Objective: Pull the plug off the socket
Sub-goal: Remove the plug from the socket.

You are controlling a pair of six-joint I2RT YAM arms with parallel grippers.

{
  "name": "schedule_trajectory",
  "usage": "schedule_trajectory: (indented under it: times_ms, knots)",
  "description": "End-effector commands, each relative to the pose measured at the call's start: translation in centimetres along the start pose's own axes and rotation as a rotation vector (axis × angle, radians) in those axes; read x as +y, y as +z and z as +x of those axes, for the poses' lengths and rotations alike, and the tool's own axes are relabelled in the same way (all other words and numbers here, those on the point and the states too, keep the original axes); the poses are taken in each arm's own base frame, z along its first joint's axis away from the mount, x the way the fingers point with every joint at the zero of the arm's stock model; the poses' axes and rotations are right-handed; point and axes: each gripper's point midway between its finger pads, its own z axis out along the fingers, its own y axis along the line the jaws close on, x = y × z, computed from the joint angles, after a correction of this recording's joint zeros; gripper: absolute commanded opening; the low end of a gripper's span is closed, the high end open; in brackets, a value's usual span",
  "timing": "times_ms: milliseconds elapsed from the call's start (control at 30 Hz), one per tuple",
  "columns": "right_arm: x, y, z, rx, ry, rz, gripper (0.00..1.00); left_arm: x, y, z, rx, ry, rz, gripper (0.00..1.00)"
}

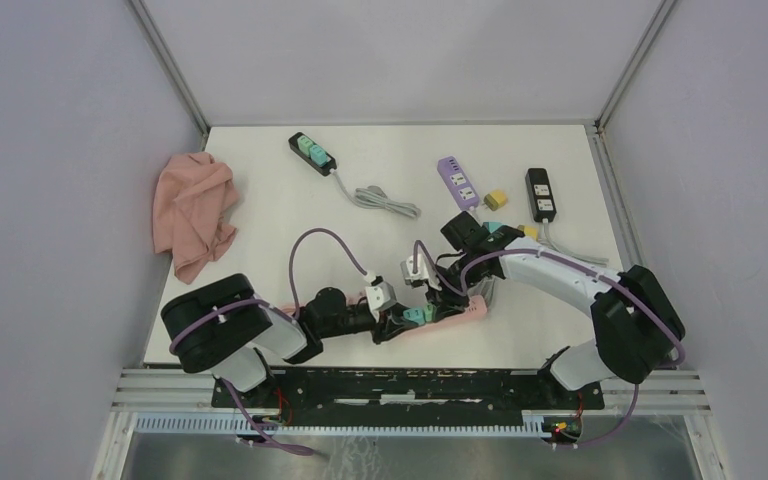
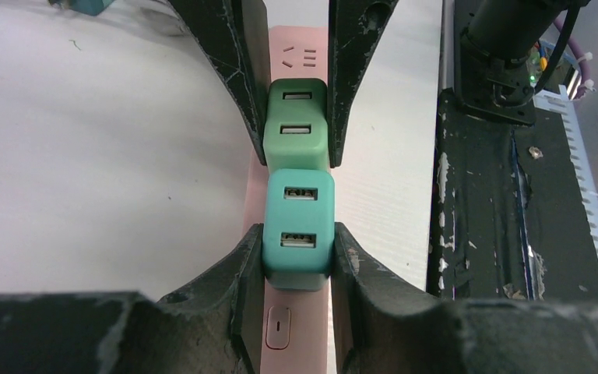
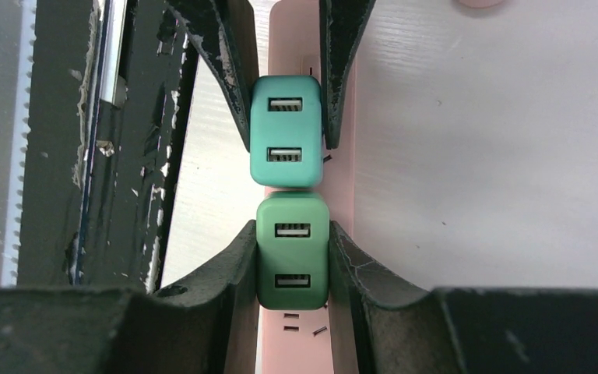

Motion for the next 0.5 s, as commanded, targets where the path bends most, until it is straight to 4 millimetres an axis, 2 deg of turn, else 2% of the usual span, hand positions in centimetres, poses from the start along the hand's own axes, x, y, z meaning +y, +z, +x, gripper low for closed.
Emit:
schedule_trajectory:
  times_ms: [0, 100, 167, 300, 367, 467]
  knots:
    - [1.6, -2.8, -3.5, -0.135, -0.167, -0.054, 0.0, 1.2, -0.1, 2.0, 0.076, -0.027, -0.057, 0.03]
    - [3.7, -1.9, -4.8, -0.172, -0.225, -0.129, 0.0, 1.1, 0.2, 1.9, 0.078, -0.026, -0.048, 0.03]
    - [4.0, -0.8, -5.4, -0.159, -0.224, -0.145, 0.0, 1.0, 0.2, 2.0, 0.081, -0.031, -0.045, 0.03]
    - [1.5, -0.1, -6.9, -0.159, -0.091, -0.086, 0.0, 1.0, 0.3, 1.9, 0.077, -0.042, -0.045, 0.03]
    - [0.0, -0.8, -6.0, -0.131, -0.053, -0.051, 0.0, 1.1, 0.3, 1.9, 0.076, -0.048, -0.049, 0.03]
    - [-1.3, -2.1, -3.4, -0.08, -0.083, 0.013, 0.0, 1.1, 0.3, 1.9, 0.077, -0.046, -0.05, 0.03]
